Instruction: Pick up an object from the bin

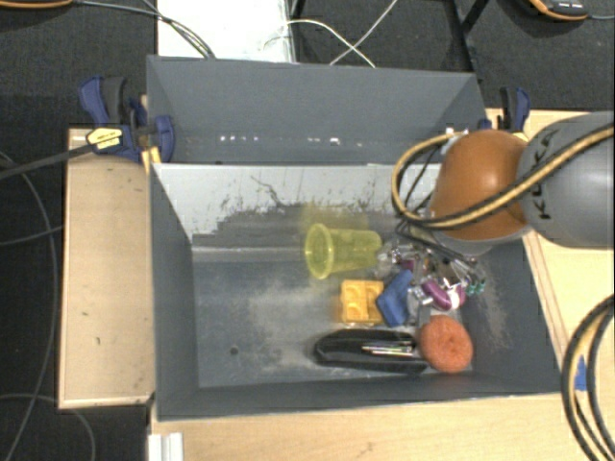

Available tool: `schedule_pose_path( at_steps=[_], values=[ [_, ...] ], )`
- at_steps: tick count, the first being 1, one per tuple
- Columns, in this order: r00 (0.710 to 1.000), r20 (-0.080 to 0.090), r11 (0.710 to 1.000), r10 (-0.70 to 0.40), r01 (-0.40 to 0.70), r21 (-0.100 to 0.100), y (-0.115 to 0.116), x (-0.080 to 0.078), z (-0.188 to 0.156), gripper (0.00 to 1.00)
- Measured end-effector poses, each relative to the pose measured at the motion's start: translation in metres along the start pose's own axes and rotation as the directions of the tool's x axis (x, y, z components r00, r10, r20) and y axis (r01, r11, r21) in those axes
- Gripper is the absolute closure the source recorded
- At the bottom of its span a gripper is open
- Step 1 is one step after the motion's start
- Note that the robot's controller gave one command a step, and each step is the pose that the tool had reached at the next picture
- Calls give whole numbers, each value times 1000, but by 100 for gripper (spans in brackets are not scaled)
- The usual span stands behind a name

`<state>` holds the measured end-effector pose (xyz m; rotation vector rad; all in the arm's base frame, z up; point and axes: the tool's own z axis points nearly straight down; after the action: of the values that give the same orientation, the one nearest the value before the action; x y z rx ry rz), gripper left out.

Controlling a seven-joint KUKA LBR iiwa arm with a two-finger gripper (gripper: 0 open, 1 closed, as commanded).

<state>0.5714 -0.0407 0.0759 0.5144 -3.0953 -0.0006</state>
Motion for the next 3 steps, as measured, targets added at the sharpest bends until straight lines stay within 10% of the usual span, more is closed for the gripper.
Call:
schedule_pose_path(
  at_steps=[1, 3],
  values=[
    [823, -2, 823, -568, 568, -5, -60, 31, 6, 100],
    [823, -4, 823, -567, 567, -13, -57, 32, -1, 100]
  ],
)
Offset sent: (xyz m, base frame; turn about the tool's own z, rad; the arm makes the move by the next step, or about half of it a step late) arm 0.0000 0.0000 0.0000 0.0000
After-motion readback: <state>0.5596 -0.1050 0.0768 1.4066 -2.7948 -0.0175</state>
